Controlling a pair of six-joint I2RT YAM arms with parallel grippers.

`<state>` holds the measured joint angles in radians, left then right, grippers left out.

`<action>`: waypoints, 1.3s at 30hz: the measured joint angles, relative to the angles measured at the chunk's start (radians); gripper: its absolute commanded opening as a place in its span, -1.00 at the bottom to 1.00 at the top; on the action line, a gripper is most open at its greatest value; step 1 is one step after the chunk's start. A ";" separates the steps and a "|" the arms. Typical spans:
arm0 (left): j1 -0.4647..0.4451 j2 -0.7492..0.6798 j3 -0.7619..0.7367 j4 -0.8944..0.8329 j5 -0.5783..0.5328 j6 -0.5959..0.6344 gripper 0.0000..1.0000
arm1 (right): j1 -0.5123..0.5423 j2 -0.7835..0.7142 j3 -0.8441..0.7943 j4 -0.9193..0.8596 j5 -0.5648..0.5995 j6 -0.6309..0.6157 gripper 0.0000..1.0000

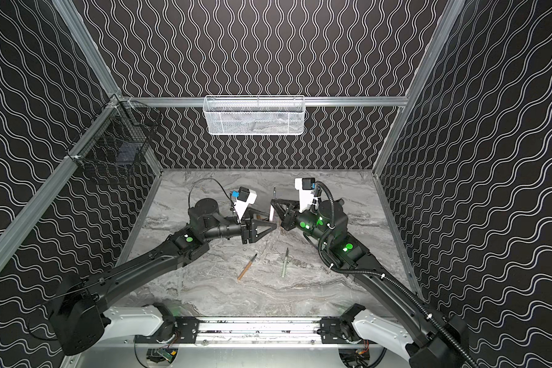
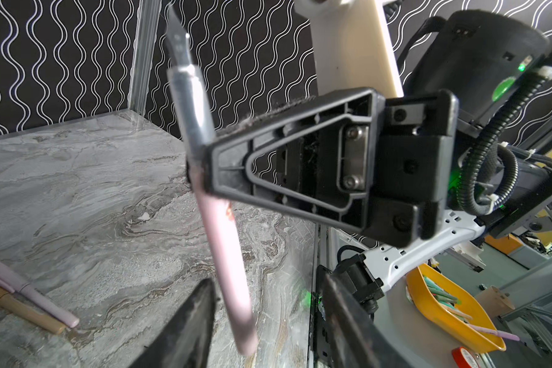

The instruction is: Insert the pens into the pen caps

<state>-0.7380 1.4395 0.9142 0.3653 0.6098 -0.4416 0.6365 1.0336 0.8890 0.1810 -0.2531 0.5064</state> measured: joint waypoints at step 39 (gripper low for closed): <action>0.003 -0.203 -0.009 -0.160 -0.389 0.138 -1.00 | -0.008 -0.028 0.073 -0.231 0.234 -0.047 -0.21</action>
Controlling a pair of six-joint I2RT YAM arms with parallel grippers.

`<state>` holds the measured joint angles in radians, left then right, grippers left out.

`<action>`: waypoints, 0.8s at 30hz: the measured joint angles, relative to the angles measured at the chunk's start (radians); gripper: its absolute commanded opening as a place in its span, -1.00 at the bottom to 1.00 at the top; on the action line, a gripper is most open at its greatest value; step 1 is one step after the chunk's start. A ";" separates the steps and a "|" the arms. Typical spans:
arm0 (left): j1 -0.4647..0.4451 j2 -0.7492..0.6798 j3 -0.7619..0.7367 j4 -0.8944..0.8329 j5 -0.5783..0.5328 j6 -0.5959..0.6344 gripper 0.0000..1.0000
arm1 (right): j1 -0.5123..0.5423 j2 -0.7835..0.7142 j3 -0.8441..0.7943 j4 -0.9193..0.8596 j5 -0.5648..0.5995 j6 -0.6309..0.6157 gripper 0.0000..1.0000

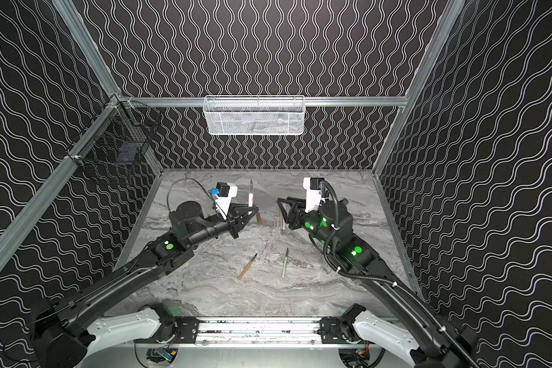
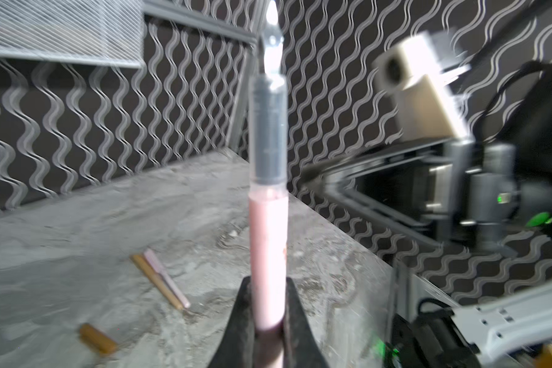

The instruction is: Insert the pens into the pen caps

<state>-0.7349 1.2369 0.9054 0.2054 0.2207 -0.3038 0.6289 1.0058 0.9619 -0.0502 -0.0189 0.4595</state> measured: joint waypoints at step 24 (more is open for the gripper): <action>0.000 -0.213 -0.063 0.005 -0.141 0.122 -1.00 | 0.072 1.157 0.690 -0.310 -0.071 -0.174 -0.41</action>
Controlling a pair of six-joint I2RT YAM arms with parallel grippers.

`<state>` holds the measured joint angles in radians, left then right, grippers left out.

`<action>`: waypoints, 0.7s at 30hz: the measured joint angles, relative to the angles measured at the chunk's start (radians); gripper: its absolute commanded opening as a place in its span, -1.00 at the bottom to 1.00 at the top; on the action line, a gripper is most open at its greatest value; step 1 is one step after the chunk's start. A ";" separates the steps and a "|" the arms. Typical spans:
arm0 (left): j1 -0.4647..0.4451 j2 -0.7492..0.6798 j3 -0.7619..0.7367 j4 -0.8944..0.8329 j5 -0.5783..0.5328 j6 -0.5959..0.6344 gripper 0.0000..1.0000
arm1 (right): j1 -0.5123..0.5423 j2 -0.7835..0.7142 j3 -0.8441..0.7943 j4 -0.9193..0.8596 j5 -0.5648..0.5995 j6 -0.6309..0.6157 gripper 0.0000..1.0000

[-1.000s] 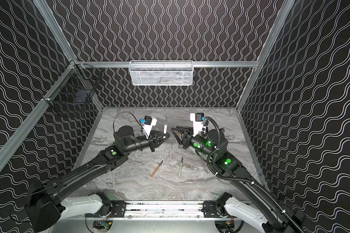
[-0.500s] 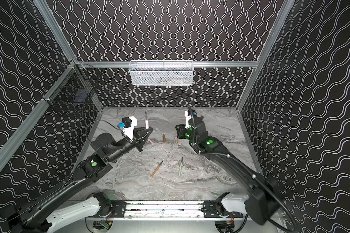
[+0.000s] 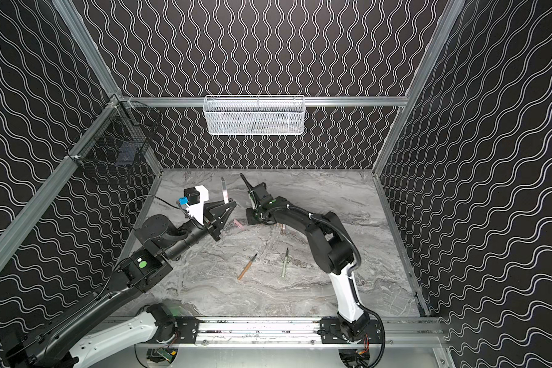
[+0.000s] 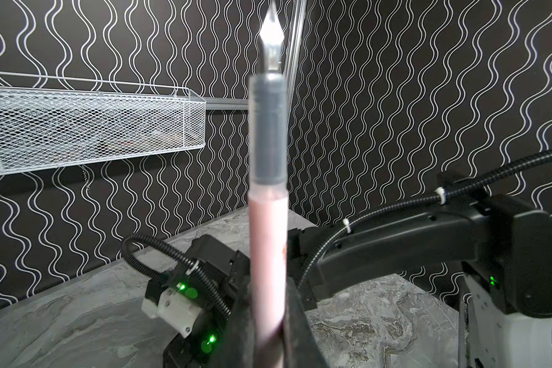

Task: Insert the pens into the pen caps
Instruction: 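Lower the right gripper onto a pink cap on the table and grasp it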

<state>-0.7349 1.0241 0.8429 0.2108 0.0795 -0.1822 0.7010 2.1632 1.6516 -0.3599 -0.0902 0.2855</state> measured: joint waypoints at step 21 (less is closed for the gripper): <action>0.000 0.012 0.000 0.005 0.011 -0.004 -1.00 | 0.060 0.282 0.320 -0.035 0.027 -0.167 -0.46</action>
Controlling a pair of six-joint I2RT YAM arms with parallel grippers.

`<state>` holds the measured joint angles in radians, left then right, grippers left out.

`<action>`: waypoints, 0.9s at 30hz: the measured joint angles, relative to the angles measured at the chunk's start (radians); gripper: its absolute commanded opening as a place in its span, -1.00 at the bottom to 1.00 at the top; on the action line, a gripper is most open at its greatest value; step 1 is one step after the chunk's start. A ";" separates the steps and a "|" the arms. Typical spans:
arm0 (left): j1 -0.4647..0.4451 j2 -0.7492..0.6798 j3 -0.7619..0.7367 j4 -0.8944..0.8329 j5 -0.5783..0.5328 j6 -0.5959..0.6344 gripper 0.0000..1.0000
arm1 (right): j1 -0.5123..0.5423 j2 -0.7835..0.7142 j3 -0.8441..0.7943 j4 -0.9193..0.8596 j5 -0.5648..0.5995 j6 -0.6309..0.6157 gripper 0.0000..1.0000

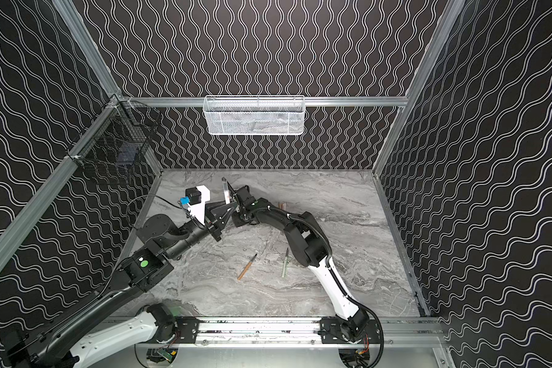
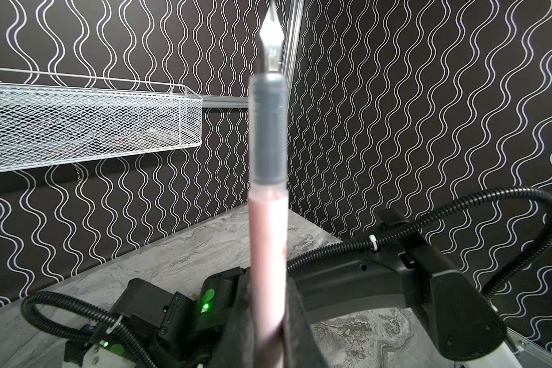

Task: Insert the pens into the pen caps
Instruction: 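Lower the right gripper onto a pink cap on the table and grasp it, then lift the pink cap with the right gripper and swing it toward the held pen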

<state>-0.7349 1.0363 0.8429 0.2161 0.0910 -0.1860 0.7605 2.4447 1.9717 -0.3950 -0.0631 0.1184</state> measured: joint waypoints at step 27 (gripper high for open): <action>0.000 0.016 0.000 0.000 0.018 -0.002 -1.00 | -0.011 -0.460 -0.555 0.234 0.069 0.146 -0.83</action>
<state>-0.7349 1.0523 0.8433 0.2161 0.1089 -0.1879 0.7498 1.9842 1.4162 -0.1608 0.0055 0.2649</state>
